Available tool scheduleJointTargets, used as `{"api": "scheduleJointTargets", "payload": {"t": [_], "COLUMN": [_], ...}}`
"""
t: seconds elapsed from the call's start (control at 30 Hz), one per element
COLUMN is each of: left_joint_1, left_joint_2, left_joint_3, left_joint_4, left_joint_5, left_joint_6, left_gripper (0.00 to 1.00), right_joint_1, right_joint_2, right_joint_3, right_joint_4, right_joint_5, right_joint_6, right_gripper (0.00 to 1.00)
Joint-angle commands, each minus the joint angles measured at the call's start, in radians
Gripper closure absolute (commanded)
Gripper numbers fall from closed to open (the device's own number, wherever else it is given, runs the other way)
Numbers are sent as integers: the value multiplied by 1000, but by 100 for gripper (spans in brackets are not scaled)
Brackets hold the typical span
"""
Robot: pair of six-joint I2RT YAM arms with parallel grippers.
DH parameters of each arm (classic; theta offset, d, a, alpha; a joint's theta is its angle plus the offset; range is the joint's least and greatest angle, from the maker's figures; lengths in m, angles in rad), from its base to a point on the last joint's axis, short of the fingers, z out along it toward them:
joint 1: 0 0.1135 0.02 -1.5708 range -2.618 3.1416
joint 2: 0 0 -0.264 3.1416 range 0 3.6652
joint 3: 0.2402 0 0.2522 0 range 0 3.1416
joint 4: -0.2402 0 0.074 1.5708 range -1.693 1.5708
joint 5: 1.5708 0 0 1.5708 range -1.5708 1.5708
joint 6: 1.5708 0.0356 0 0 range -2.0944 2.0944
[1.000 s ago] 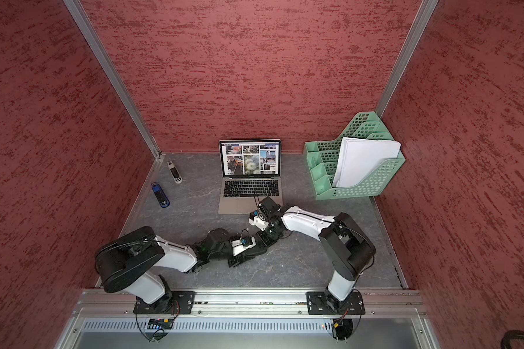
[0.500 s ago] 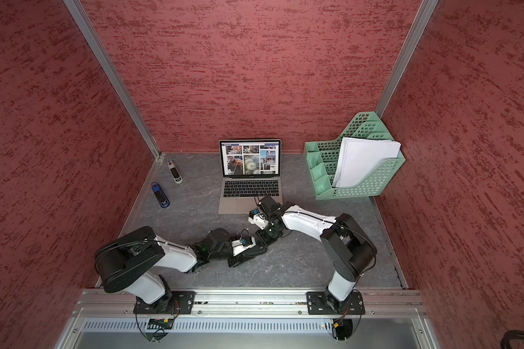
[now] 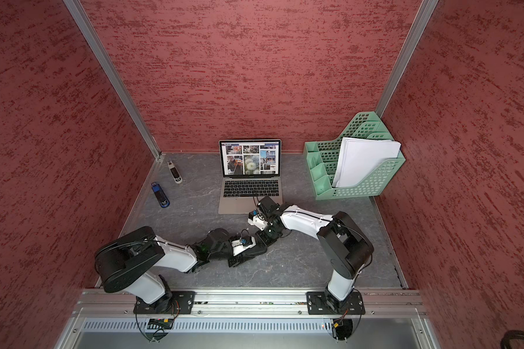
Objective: Remove the wireless mouse receiver from the laptop
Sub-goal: Insert the USB plug into the mouse.
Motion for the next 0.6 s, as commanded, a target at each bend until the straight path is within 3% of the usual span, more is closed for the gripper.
{"api": "scheduleJointTargets", "payload": {"t": [0.0,0.2,0.27,0.3,0.4,0.57], "left_joint_1": [3,3,4,5,5,9], "left_joint_2": [-20,-45,-41,-38,-33,-94], "left_joint_3": [-7,-8,-8,-8,3,48], "left_joint_4": [-36,-49,-37,-29,-23,-99], "left_joint_5": [-5,-12,-12,-10,0,37], "left_joint_6": [4,32,38,41,44,41], "left_gripper": [40,40,40,40,40,41], "right_joint_1": [-5,-61,-102,-115,-186,-197], "right_joint_2": [-82,-372,-496,-538,-598,-685], "right_joint_3": [36,78,28,4,-44,-71], "right_joint_4": [-26,-100,-48,-30,-6,43], "right_joint_5": [82,354,402,441,289,232], "right_joint_6": [-24,-18,59,118,138,115], "right_gripper": [100,100,89,98,100,100]}}
